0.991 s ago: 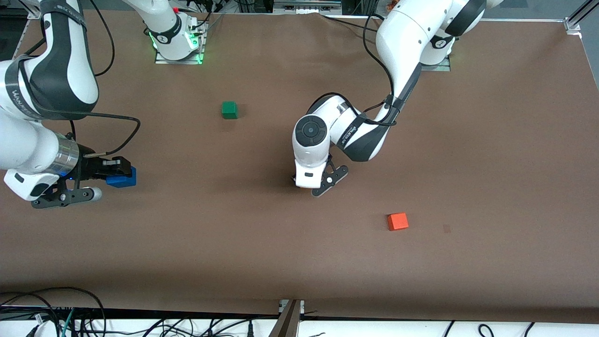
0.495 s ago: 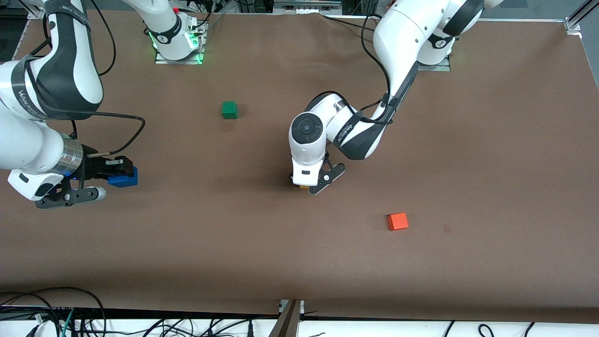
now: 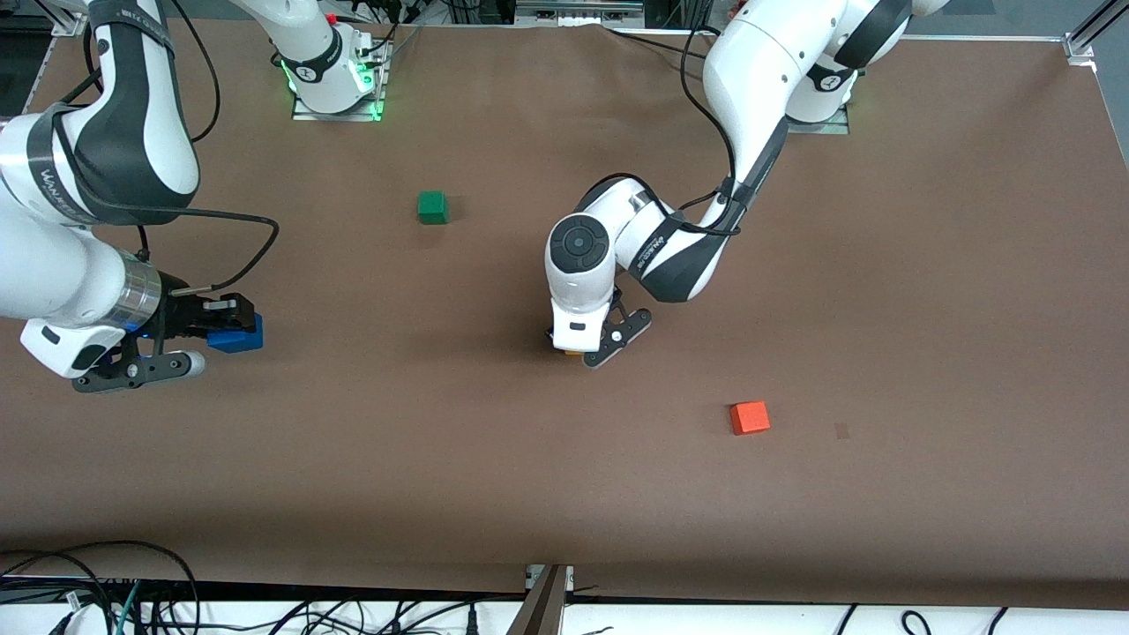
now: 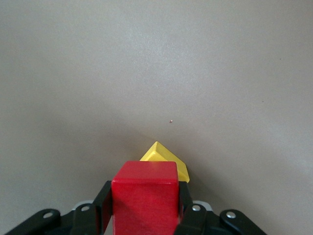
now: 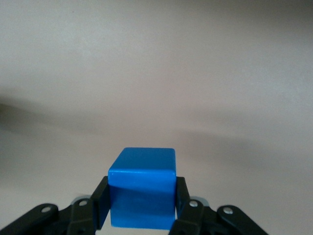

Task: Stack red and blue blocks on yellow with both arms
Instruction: 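Lower the red cube onto the yellow cube with the left gripper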

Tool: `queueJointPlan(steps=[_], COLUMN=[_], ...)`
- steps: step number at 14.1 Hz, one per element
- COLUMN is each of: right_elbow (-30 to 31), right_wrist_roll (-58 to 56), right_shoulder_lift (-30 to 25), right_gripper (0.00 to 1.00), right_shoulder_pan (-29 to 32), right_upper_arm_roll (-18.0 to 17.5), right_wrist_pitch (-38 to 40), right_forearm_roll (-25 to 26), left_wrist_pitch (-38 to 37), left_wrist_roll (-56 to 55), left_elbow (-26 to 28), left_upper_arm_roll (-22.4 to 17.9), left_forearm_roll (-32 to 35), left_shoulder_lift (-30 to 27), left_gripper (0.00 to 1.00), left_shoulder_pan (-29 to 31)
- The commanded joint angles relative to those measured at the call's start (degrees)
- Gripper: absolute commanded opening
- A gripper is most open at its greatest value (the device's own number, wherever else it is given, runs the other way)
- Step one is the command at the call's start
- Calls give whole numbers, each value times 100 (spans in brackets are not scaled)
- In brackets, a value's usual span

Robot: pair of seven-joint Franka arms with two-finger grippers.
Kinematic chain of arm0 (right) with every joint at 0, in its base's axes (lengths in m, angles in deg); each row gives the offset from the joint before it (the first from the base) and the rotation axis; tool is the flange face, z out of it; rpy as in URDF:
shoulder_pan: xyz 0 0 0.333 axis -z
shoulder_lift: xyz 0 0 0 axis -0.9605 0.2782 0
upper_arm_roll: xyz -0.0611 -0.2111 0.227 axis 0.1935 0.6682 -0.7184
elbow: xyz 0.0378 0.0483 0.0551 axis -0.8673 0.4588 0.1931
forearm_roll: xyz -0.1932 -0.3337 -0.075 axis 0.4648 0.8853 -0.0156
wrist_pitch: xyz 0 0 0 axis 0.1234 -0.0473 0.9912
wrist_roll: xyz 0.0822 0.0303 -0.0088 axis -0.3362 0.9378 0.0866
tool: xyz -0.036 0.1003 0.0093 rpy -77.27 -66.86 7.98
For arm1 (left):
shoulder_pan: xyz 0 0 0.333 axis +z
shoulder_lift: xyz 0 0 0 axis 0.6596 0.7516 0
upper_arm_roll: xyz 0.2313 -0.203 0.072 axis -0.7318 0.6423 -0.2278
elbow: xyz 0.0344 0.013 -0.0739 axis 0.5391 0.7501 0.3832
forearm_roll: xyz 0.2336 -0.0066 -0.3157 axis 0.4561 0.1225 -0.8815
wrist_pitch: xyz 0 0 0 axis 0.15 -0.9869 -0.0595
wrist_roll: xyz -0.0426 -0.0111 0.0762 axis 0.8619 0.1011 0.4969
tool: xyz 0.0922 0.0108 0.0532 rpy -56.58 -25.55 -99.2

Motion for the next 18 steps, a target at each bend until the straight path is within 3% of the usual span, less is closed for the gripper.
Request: queueJointPlan(steps=[1,6,7,8,9,12,18], right_elbow=[-99,-91,-99,-99,-99,-99,-99], right_wrist_roll=[26,27,27,27,27,27,27], right_shoulder_lift=[-3,-3,-3,-3,-12,-12,-12], right_gripper=[15,15,15,15,15,15,15], right_shoulder_pan=[-21,-21,-21,-21,-21,-21,-47], right_upper_arm_roll=[-6,-6,-6,-6,-6,-6,-6], right_wrist_pitch=[129,129,129,129,129,129,129], right_forearm_roll=[86,77,77,77,77,77,77], left_wrist_pitch=[-75,-75,-66,-66,-66,-66,-284], left_wrist_roll=[-115,-106,-97,-97,-97,-106,-53], left_elbow=[-203,-203,-212,-203,-203,-221,-264], left_upper_arm_roll=[-68,-86,-86,-86,-120,-471,-438], left_forearm_roll=[118,127,118,127,127,109,74], left_shoulder_lift=[125,134,134,143,143,160,55], left_gripper=[0,0,34,74,100,100,100], left_shoulder_pan=[-78,-78,-78,-78,-87,-393,-368])
